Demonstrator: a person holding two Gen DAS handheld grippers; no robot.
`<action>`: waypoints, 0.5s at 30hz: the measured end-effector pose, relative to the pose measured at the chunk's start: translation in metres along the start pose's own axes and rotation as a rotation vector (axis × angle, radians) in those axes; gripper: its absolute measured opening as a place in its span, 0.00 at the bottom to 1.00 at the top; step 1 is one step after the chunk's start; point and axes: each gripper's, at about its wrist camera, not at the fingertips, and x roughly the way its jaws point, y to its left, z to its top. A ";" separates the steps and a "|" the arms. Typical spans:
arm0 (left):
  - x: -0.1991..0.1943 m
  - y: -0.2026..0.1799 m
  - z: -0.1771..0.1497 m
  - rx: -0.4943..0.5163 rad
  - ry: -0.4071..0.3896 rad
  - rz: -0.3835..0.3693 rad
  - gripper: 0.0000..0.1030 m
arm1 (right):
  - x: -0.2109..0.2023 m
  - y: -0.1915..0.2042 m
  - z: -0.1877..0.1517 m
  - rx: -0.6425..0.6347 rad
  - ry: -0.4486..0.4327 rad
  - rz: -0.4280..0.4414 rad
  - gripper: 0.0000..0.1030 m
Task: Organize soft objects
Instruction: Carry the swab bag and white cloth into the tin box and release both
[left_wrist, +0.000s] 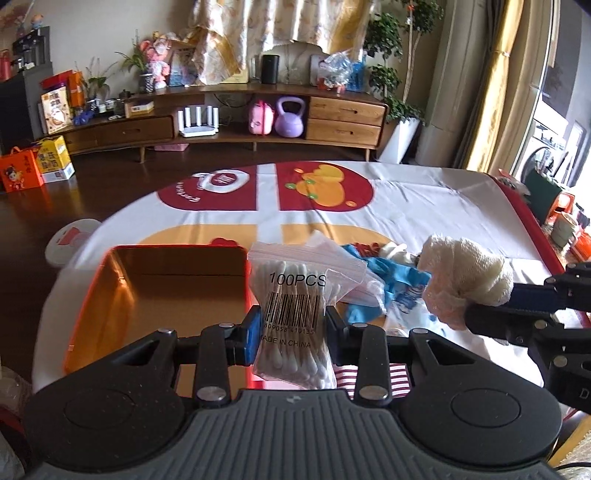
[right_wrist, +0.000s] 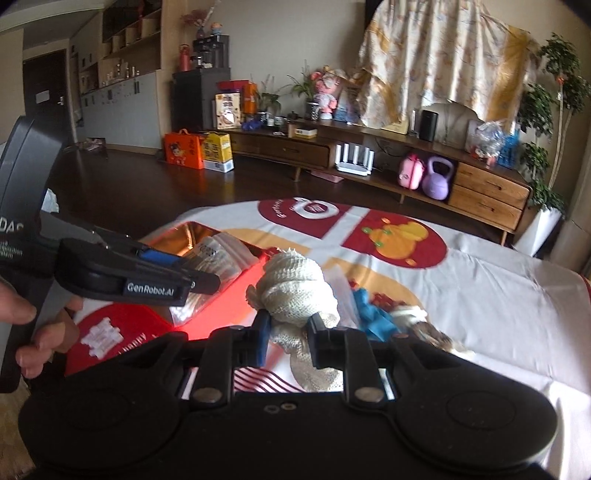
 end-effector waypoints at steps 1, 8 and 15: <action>-0.002 0.006 0.000 -0.005 -0.002 0.006 0.34 | 0.003 0.004 0.004 -0.006 -0.002 0.006 0.20; -0.008 0.040 0.001 -0.031 0.001 0.042 0.34 | 0.031 0.027 0.026 -0.029 0.015 0.039 0.20; 0.003 0.073 0.000 -0.057 0.038 0.080 0.34 | 0.069 0.047 0.044 -0.034 0.049 0.074 0.21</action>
